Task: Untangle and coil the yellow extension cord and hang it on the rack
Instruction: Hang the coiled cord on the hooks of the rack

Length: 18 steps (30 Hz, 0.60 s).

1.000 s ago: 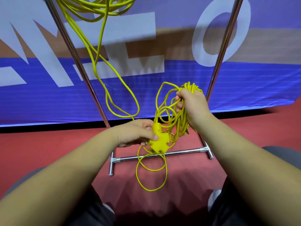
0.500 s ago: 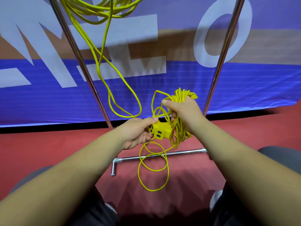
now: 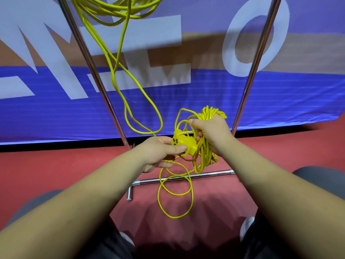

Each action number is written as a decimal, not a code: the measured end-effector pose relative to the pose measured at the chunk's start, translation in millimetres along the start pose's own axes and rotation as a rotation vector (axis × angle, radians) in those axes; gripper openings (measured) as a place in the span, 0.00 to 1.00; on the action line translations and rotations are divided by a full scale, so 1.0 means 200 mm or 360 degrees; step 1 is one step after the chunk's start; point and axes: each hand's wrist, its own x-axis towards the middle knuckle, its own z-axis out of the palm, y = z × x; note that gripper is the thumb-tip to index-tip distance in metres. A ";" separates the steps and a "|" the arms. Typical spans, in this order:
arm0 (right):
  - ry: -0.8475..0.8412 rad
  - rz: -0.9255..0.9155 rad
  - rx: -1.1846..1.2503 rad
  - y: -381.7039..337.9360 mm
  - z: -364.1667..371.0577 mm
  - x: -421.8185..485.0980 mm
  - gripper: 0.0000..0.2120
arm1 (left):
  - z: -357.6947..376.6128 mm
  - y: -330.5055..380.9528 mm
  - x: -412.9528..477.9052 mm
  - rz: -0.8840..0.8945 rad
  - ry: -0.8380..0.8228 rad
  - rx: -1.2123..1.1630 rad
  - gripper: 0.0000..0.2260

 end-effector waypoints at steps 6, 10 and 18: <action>-0.0041 0.0005 0.0025 0.00 0.02 -0.02 0.17 | 0.02 0.03 -0.01 0.0209 -0.0030 -0.0039 0.12; -0.0130 0.0041 -0.0031 -0.03 0.02 -0.02 0.19 | -0.03 0.06 -0.03 0.0340 0.0135 0.0060 0.18; -0.0048 -0.0027 -0.0733 -0.09 0.02 -0.06 0.15 | -0.08 0.05 -0.04 0.0241 -0.0019 0.0207 0.20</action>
